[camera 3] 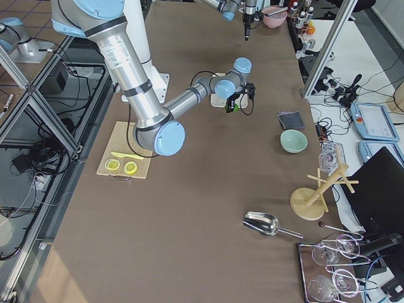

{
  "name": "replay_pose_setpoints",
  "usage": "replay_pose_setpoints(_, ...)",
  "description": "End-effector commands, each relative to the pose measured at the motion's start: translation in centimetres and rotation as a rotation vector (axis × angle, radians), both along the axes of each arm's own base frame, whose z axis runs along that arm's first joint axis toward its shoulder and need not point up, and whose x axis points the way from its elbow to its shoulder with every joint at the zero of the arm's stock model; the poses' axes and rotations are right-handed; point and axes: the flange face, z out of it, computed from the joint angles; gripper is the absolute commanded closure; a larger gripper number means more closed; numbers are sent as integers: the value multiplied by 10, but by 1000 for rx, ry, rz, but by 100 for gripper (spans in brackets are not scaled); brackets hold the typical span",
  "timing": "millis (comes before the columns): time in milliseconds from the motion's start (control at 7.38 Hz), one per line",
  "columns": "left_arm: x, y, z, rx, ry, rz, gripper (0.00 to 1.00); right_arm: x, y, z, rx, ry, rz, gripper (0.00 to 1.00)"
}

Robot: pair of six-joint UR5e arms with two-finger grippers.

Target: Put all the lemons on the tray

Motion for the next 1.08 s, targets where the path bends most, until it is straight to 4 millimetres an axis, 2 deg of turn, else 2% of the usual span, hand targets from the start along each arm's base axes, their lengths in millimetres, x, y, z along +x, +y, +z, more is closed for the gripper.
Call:
replay_pose_setpoints(0,0,0,-1,0,1,0,2,-59,-8,-57,-43,2,41,100)
replay_pose_setpoints(136,0,0,0,-3,0,0,2,-74,-9,-66,-51,9,59,100)
replay_pose_setpoints(271,0,0,0,-3,1,1,2,-77,-8,-68,-43,12,60,9)
replay_pose_setpoints(407,0,0,0,-3,0,0,2,-79,-9,-72,-10,25,84,0)
replay_pose_setpoints(949,1,0,-3,3,2,2,2,-81,-7,-66,-24,38,87,0)
